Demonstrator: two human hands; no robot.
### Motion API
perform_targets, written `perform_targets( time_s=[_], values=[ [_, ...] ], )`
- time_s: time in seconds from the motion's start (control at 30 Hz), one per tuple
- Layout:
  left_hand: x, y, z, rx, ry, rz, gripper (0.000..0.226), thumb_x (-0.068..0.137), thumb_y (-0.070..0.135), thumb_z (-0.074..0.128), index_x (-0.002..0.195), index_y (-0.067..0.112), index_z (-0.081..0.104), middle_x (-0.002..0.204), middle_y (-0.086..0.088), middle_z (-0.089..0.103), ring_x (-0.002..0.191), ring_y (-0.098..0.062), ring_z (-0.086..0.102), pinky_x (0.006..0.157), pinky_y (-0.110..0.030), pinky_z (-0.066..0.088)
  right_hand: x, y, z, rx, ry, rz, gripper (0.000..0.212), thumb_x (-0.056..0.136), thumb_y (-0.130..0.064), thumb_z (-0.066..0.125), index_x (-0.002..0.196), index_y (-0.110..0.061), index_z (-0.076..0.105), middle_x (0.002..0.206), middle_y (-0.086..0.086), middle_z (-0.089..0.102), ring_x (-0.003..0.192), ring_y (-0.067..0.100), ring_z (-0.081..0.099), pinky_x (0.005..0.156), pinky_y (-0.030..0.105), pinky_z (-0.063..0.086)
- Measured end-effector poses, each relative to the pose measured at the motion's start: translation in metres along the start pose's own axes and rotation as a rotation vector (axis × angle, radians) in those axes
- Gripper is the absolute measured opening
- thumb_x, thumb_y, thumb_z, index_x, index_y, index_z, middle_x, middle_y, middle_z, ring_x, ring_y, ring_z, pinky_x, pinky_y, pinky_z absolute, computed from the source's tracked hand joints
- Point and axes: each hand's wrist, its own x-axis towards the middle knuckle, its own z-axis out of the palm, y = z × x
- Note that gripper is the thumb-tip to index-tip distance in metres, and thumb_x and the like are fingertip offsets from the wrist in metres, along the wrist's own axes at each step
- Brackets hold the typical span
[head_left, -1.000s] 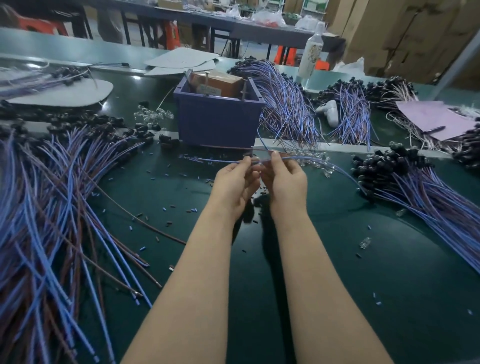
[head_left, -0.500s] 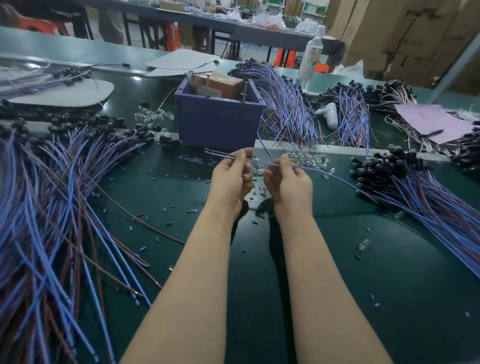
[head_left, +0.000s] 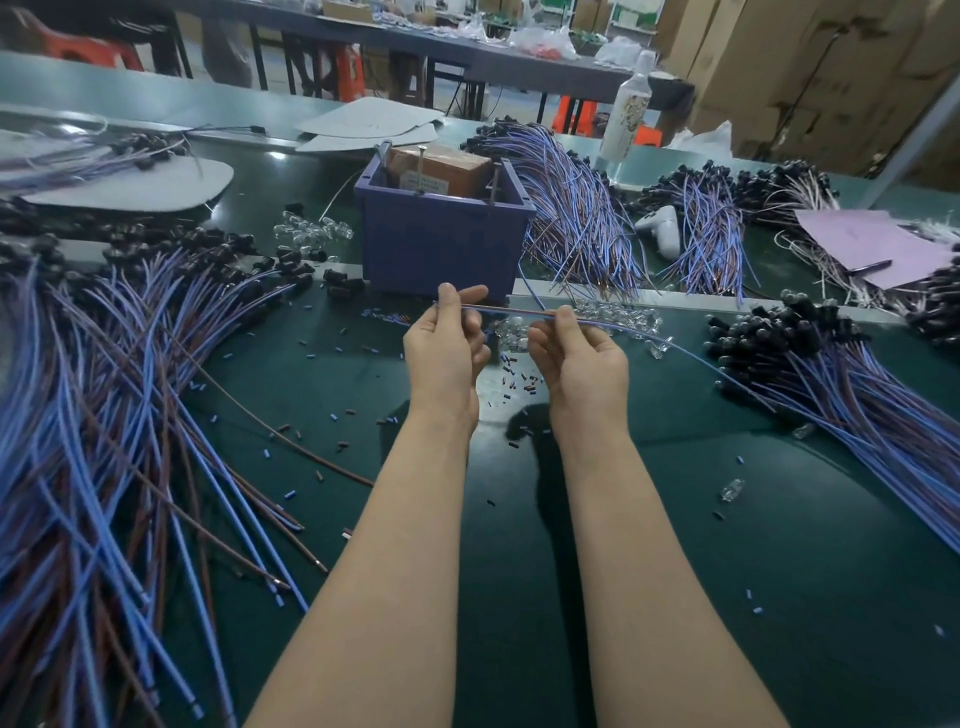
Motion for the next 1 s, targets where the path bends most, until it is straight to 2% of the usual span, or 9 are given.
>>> perform_targets(
  time_s=[0.13,0.2,0.27,0.37,0.47,0.6,0.77,0.9,1.0],
  values=[
    [0.009,0.011,-0.015,-0.140,0.265,0.023,0.036,0.104,0.028,0.034,0.092,0.009,0.060,0.048,0.008,0.040,0.036,-0.002,0.027,0.037,-0.015,0.022,0.005,-0.007,-0.011,0.122,0.128,-0.012,0.024,0.097,-0.009,0.051,0.073,-0.007,0.054,0.047,-0.005,0.061,0.045,0.003,0.059,0.053,0.016,0.054],
    [0.010,0.014,-0.017,-0.004,0.401,0.097,0.025,0.103,0.021,0.038,0.112,0.009,0.058,0.063,0.004,0.050,0.043,-0.003,0.037,0.044,-0.018,0.034,0.007,-0.009,-0.014,0.184,0.141,-0.005,0.024,0.096,-0.008,0.051,0.073,-0.006,0.055,0.048,-0.003,0.062,0.046,0.005,0.061,0.053,0.017,0.054],
    [0.005,0.010,-0.012,0.232,0.442,0.207,0.043,0.097,0.010,0.046,0.140,0.012,0.040,0.108,-0.005,0.054,0.075,-0.010,0.053,0.073,-0.024,0.048,0.004,-0.004,-0.007,0.251,0.075,0.063,0.021,0.095,-0.007,0.052,0.074,-0.003,0.057,0.052,0.001,0.065,0.049,0.008,0.064,0.054,0.018,0.056],
    [-0.004,-0.001,-0.003,0.758,0.427,0.426,0.056,0.091,0.022,0.059,0.143,0.017,0.039,0.151,-0.010,0.019,0.132,-0.022,0.032,0.108,-0.029,0.026,0.000,0.001,0.004,0.304,-0.026,0.155,0.019,0.094,-0.006,0.053,0.078,-0.001,0.060,0.060,0.005,0.069,0.056,0.012,0.068,0.058,0.019,0.057],
    [-0.004,-0.003,0.000,0.842,0.237,0.537,0.029,0.092,0.031,0.059,0.112,0.011,0.067,0.130,-0.012,0.052,0.121,-0.026,0.047,0.107,-0.039,0.035,-0.001,0.002,0.007,0.312,-0.080,0.205,0.019,0.095,-0.009,0.053,0.080,-0.002,0.064,0.066,0.006,0.070,0.061,0.014,0.068,0.062,0.020,0.057],
    [-0.009,-0.008,0.006,0.756,-0.088,0.395,0.013,0.094,0.015,0.056,0.086,0.010,0.065,0.085,-0.009,0.068,0.084,-0.027,0.064,0.084,-0.045,0.052,-0.007,0.008,0.011,0.070,-0.114,0.236,0.019,0.096,-0.017,0.053,0.087,-0.005,0.065,0.074,0.006,0.068,0.066,0.015,0.064,0.071,0.025,0.052],
    [-0.004,-0.002,0.001,0.380,0.051,0.211,0.016,0.095,0.008,0.051,0.081,0.014,0.056,0.076,-0.002,0.063,0.069,-0.013,0.059,0.070,-0.026,0.050,-0.014,-0.001,0.007,-0.559,-0.209,-0.092,0.033,0.096,-0.024,0.054,0.065,-0.012,0.060,0.047,-0.009,0.054,0.044,0.005,0.044,0.047,0.018,0.036],
    [-0.002,-0.001,-0.001,0.270,0.140,0.209,0.016,0.097,0.011,0.049,0.083,0.013,0.054,0.075,0.002,0.064,0.062,-0.001,0.060,0.064,-0.014,0.049,-0.014,-0.003,0.002,-0.939,-0.095,-0.638,0.015,0.094,-0.019,0.056,0.094,-0.013,0.069,0.085,-0.005,0.067,0.085,0.013,0.059,0.079,0.024,0.044],
    [-0.003,-0.002,0.000,0.242,0.105,0.206,0.015,0.097,0.009,0.049,0.083,0.013,0.054,0.077,0.000,0.063,0.066,-0.006,0.060,0.066,-0.015,0.049,-0.010,0.005,-0.001,-1.110,-0.187,-0.569,0.022,0.095,-0.016,0.054,0.110,-0.007,0.068,0.106,0.006,0.069,0.102,0.023,0.059,0.092,0.031,0.043]
  ],
)
